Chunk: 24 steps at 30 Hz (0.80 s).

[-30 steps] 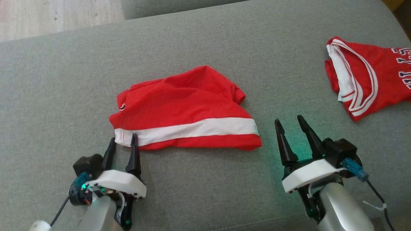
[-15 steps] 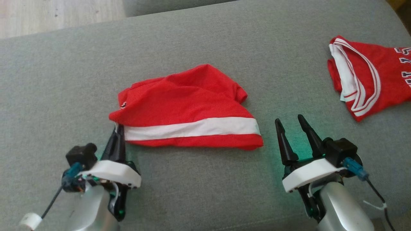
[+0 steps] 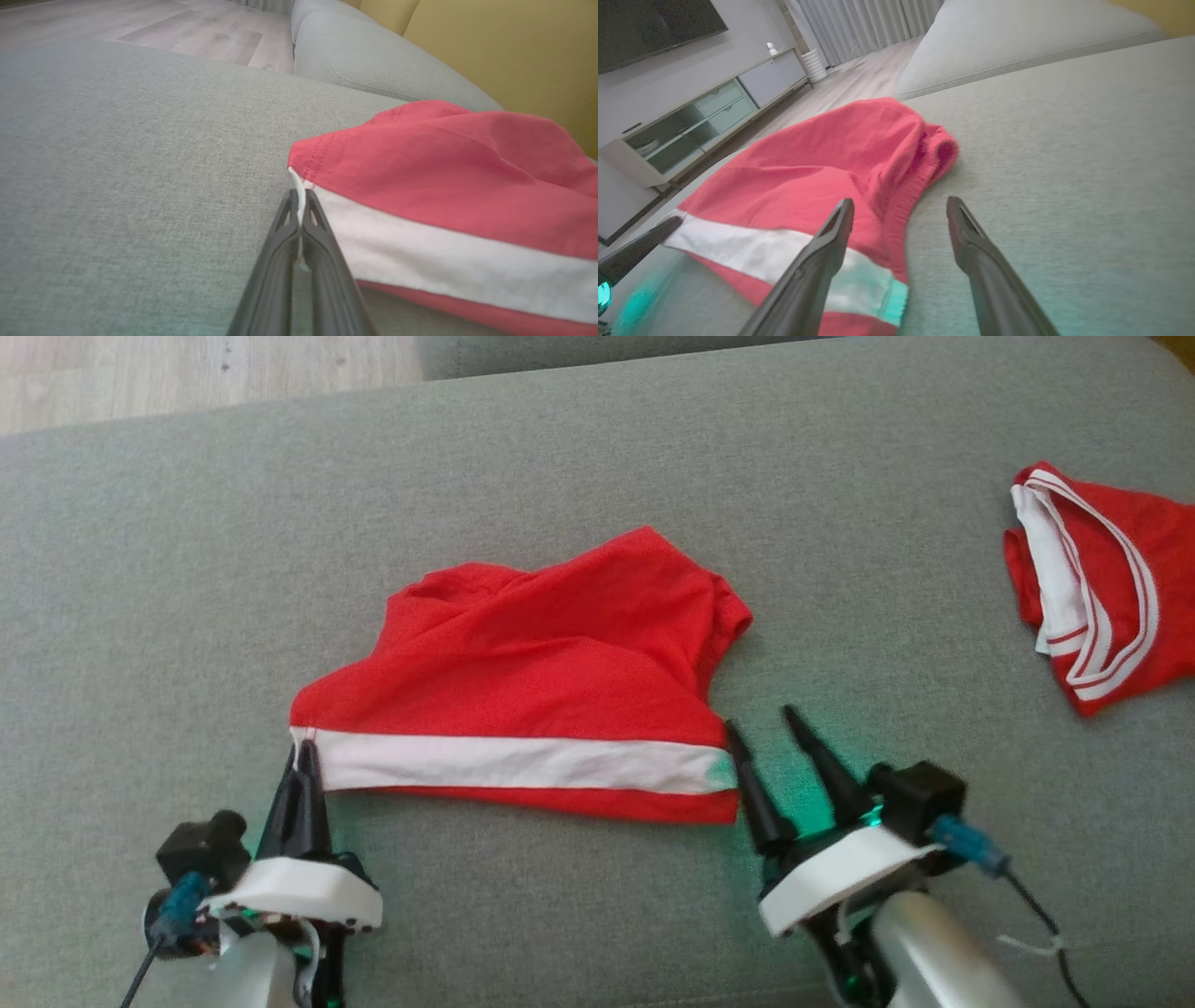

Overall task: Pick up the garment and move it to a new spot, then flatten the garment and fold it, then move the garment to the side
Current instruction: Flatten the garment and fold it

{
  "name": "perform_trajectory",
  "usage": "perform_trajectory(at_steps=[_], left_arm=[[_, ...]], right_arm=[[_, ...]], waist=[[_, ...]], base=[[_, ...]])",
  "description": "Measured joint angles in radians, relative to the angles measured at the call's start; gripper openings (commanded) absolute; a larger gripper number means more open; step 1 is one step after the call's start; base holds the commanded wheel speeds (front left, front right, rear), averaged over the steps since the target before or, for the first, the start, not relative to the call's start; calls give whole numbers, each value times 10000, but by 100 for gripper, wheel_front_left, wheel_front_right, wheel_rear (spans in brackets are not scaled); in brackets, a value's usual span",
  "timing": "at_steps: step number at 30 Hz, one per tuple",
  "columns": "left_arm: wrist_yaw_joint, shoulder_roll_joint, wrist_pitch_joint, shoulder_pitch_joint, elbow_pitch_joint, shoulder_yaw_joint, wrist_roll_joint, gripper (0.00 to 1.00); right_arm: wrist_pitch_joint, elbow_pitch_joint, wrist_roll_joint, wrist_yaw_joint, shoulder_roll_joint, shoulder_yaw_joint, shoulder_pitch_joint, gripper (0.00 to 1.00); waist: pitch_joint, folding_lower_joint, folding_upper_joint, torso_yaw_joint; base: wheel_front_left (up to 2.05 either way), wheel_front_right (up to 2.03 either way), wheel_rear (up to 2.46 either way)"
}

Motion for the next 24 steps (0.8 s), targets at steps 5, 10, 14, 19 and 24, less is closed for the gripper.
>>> perform_trajectory(at_steps=[5, 10, 14, 19, 24], left_arm=[[0, -38, 0, 9, -6, 520, 355, 0], [0, -65, 0, 46, -8, 802, 591, 0], [0, -82, 0, 43, -4, 909, 679, 0], [0, -107, 0, 6, 4, 907, 679, 0], [0, -111, 0, -25, 8, 894, 679, 0]], right_arm=[[2, 82, 420, 0, 8, 779, 232, 100], [2, 495, 809, 0, -6, 815, 483, 100], [8, 976, 991, 0, -15, 1030, 388, 100], [8, 1241, 1014, 0, -19, 1221, -57, 100], [8, 1394, 1162, 0, -19, 1615, -371, 100]], waist=[[-20, 0, 0, -48], [-45, -1, 0, -136], [79, 0, 0, -127], [247, 1, 0, 35], [334, 0, 0, 241]], base=[[0, 0, 0], [0, 0, 0], [0, 0, 0], [0, 0, 0], [0, 0, 0]])
